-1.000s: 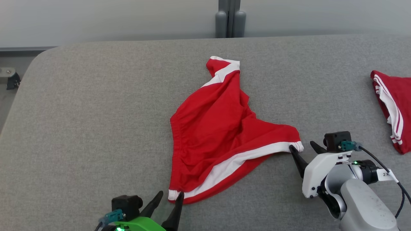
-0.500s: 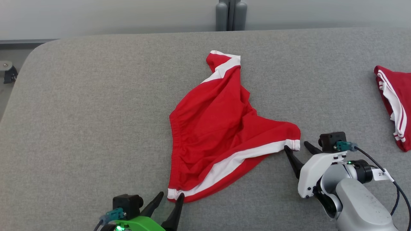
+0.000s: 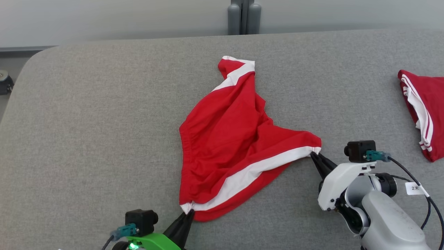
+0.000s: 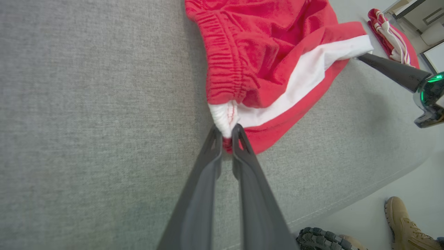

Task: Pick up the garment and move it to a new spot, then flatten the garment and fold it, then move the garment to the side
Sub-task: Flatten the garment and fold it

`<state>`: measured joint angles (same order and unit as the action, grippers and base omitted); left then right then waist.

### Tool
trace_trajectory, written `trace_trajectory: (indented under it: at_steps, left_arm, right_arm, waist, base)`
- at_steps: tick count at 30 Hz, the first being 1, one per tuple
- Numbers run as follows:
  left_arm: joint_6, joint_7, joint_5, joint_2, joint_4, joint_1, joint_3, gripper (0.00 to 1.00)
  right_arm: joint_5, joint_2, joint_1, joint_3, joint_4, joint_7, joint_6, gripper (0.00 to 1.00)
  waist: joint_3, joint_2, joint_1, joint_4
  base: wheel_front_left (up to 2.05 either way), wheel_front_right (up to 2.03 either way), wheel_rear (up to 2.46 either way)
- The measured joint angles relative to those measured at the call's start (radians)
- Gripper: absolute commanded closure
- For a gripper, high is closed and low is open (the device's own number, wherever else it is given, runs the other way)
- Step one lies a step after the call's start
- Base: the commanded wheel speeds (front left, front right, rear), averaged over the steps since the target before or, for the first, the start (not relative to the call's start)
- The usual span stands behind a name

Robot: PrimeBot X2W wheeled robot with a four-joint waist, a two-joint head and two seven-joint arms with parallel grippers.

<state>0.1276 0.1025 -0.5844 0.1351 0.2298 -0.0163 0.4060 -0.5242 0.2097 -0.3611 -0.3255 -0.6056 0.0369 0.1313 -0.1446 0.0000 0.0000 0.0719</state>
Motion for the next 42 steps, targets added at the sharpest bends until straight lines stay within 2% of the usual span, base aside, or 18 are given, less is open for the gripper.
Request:
trace_trajectory:
  at_steps: [5,9,11,14,18,23,24,28,32,34,37,42]
  left_arm:
    - [0.000,0.012,-0.092,0.035,-0.152,-0.027,0.014,1.00]
    - [0.000,0.046,-0.170,0.087,-0.370,-0.071,-0.004,1.00]
    - [0.000,0.073,-0.214,0.111,-0.495,-0.089,-0.015,1.00]
    - [0.000,0.108,-0.271,0.139,-0.662,-0.092,-0.028,1.00]
    - [-0.004,0.183,-0.311,0.188,-0.829,-0.035,-0.060,1.00]
    - [-0.050,0.297,-0.382,0.216,-0.885,0.183,-0.132,1.00]
    - [-0.058,0.329,-0.412,0.217,-0.873,0.246,-0.141,1.00]
    - [-0.078,0.432,-0.405,0.234,-0.723,0.532,-0.147,1.00]
    - [-0.078,0.447,-0.332,0.196,-0.492,0.815,-0.117,1.00]
    - [-0.068,0.407,-0.275,0.164,-0.358,0.935,-0.104,1.00]
    - [-0.046,0.281,-0.198,0.122,-0.161,1.084,-0.101,1.00]
    - [-0.012,0.066,-0.131,0.072,0.139,1.252,-0.084,1.00]
  right_arm:
    - [-0.095,0.062,0.055,-0.004,0.136,0.006,0.000,1.00]
    - [-0.206,0.146,0.132,0.040,0.344,0.048,0.000,1.00]
    - [-0.259,0.200,0.173,0.093,0.473,0.073,-0.001,1.00]
    - [-0.330,0.235,0.212,0.194,0.656,0.111,-0.001,1.00]
    - [-0.403,0.234,0.211,0.321,0.849,0.179,-0.001,1.00]
    - [-0.403,0.208,0.092,0.418,0.926,0.276,-0.001,1.00]
    - [-0.386,0.201,0.050,0.429,0.919,0.297,-0.001,1.00]
    - [-0.293,0.105,-0.157,0.446,0.799,0.365,-0.001,1.00]
    - [-0.156,-0.011,-0.417,0.448,0.618,0.368,-0.001,1.00]
    - [-0.104,-0.076,-0.531,0.466,0.511,0.322,-0.001,1.00]
    - [-0.024,-0.128,-0.686,0.490,0.358,0.225,-0.001,1.00]
    - [0.048,-0.155,-0.889,0.499,0.151,0.037,-0.001,1.00]
  waist:
    - [0.022,0.0000,0.0000,-0.009]
    - [0.040,0.0000,0.0000,-0.024]
    - [0.046,0.0000,0.0000,-0.038]
    - [0.050,0.0000,0.0000,-0.061]
    - [0.041,0.0000,0.0000,-0.097]
    - [-0.004,0.0000,0.0000,-0.125]
    - [-0.018,0.0000,0.0000,-0.130]
    - [-0.082,0.0000,0.0000,-0.141]
    - [-0.155,0.0000,0.0000,-0.151]
    - [-0.189,0.0000,0.0000,-0.157]
    - [-0.235,0.0000,0.0000,-0.169]
    - [-0.294,0.0000,0.0001,-0.198]
  base:
    - [0.00,0.00,0.00]
    - [0.00,0.00,0.00]
    - [0.00,0.00,0.00]
    - [0.00,0.00,0.00]
    - [0.00,0.00,0.00]
    - [0.00,0.00,0.00]
    - [0.00,0.00,0.00]
    - [0.00,0.00,0.00]
    - [0.00,0.00,0.00]
    - [0.00,0.00,0.00]
    - [0.00,0.00,0.00]
    - [0.00,0.00,0.00]
